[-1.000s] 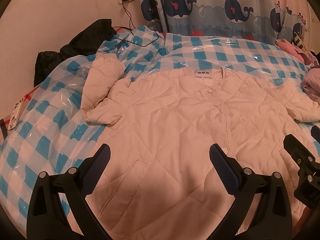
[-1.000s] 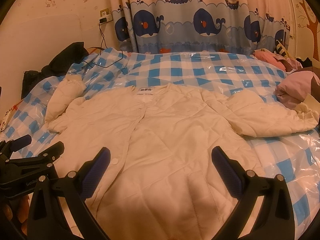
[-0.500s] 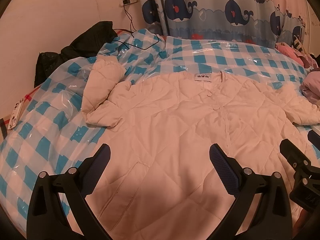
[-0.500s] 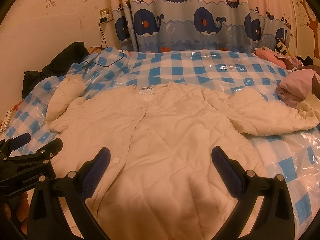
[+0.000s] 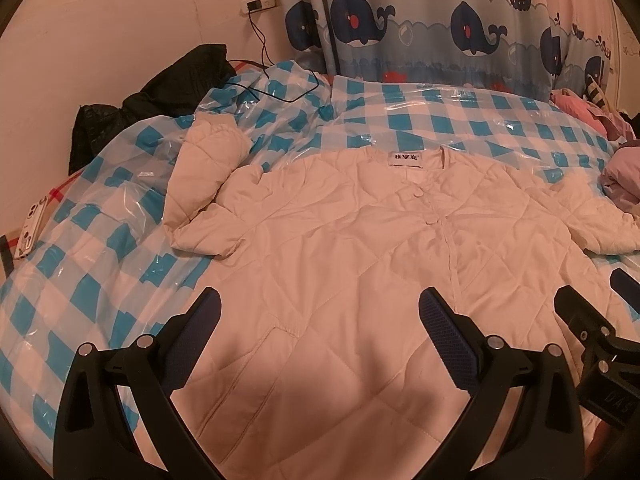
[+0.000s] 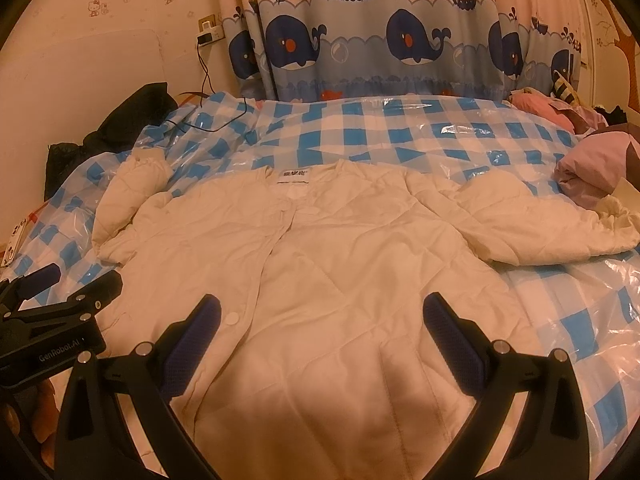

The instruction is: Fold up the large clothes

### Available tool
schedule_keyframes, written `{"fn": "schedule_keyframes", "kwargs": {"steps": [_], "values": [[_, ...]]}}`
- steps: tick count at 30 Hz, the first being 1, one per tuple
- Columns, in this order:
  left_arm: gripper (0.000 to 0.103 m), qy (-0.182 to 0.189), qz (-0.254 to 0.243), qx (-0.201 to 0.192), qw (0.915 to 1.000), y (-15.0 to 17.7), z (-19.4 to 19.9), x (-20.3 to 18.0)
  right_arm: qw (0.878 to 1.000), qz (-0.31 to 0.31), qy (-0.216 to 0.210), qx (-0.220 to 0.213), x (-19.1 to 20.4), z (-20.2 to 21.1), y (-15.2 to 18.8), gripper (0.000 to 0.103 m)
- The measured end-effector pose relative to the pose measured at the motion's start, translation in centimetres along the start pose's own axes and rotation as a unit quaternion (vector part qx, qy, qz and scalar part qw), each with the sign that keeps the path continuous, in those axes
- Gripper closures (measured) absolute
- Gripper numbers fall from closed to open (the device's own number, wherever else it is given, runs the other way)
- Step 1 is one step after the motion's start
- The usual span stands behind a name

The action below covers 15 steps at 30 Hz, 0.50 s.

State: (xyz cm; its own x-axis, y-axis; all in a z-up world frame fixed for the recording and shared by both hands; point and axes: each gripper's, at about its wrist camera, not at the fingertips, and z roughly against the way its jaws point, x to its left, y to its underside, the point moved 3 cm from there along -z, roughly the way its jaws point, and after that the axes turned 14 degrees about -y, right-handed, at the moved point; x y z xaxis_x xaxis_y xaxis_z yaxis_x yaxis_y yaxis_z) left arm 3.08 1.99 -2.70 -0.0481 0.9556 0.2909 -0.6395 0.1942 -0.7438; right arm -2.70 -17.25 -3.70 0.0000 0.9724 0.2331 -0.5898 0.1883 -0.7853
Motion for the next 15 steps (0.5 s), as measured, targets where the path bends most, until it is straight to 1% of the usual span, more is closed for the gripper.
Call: {"fn": "schedule_keyframes", "kwargs": {"steps": [11,15], "values": [[0.008,0.000,0.000,-0.001,1.0000,0.00,0.04,-0.01,1.000,-0.002,-0.001,0.000,-0.49,0.07,-0.29,0.005],[0.008,0.001,0.000,-0.001,1.0000,-0.04,-0.01,-0.02,1.000,-0.013,-0.007,0.001,-0.39,-0.05,-0.09,0.005]]}}
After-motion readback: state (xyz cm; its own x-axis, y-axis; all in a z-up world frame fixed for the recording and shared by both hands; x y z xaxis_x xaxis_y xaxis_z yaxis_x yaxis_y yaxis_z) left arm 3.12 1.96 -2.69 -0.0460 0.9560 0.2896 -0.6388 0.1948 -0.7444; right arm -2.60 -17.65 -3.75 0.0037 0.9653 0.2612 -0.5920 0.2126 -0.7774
